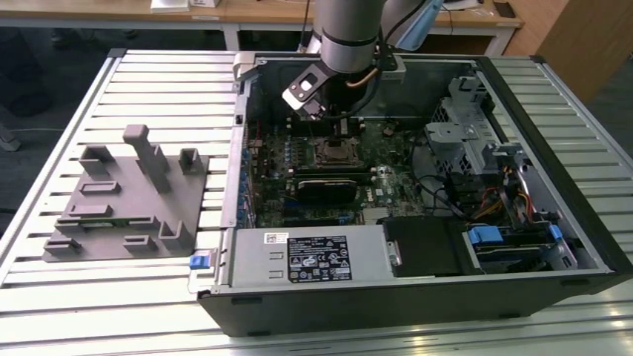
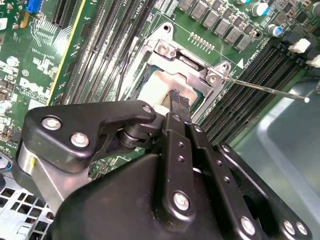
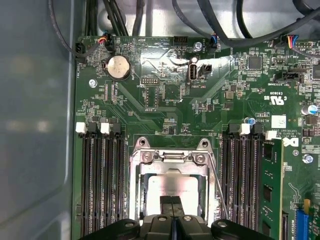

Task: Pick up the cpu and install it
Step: 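Install the first cpu locking lever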

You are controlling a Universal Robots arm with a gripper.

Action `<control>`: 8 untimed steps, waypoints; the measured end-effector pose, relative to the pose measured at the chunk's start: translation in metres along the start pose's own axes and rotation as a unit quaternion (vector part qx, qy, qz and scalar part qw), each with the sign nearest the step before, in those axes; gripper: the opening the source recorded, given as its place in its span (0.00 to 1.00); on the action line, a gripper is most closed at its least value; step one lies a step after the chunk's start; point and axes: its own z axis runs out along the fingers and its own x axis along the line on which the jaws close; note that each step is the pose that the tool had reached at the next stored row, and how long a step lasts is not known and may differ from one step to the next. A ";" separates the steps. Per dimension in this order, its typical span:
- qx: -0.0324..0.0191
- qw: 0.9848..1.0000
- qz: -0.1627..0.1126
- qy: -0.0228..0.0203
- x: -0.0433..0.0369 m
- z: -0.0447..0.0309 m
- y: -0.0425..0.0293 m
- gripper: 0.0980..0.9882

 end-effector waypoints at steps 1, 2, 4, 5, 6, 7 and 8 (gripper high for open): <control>0.000 1.000 0.000 0.000 0.0000 -0.0016 0.0000 0.02; 0.000 1.000 0.000 0.000 0.0001 -0.0040 0.0000 0.02; 0.000 1.000 0.000 0.000 0.0002 -0.0091 0.0001 0.02; 0.000 1.000 0.000 0.000 0.0003 -0.0118 0.0001 0.02; 0.000 1.000 0.000 0.000 0.0003 -0.0144 0.0001 0.02; 0.000 1.000 0.000 0.000 0.0004 -0.0169 0.0001 0.02; 0.000 1.000 0.000 0.000 0.0005 -0.0193 0.0001 0.02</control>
